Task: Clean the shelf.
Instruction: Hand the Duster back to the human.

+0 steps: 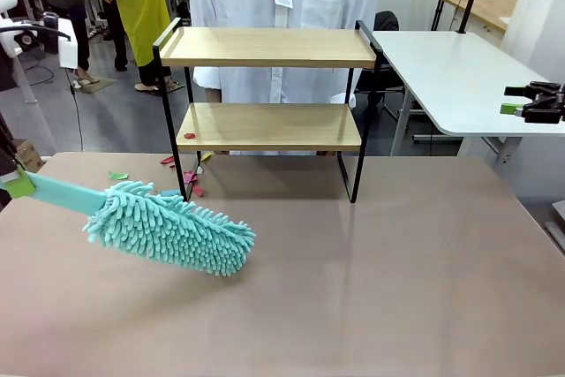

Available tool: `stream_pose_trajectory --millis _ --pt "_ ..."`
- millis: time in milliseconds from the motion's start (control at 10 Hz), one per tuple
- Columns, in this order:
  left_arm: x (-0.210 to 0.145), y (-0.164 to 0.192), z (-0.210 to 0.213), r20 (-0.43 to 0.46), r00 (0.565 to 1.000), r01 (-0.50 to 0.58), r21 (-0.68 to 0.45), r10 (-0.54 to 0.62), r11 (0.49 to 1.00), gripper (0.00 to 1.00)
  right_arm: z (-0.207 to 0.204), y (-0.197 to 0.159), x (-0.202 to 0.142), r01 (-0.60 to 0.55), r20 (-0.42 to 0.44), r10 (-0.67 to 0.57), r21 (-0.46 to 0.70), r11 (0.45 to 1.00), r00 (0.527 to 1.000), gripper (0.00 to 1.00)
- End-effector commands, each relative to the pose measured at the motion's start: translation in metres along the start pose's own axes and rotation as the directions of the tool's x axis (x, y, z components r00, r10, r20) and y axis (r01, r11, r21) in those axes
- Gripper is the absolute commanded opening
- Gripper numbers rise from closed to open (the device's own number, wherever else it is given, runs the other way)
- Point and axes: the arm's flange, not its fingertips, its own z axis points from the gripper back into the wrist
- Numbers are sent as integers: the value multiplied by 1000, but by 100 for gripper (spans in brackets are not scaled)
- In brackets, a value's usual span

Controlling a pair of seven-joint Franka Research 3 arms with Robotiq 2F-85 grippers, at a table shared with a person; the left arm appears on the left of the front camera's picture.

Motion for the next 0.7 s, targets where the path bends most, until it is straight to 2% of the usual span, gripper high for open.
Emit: stream_pose_trajectory --millis 0,600 --pt "-2 0 -1 15 1000 -8 12 8 1000 13 -2 0 4 -7 -2 7 -3 1000 1000 100" --pt "0 0 1 2 1000 0 1 0 1000 13 0 0 0 0 0 0 0 1000 1000 100"
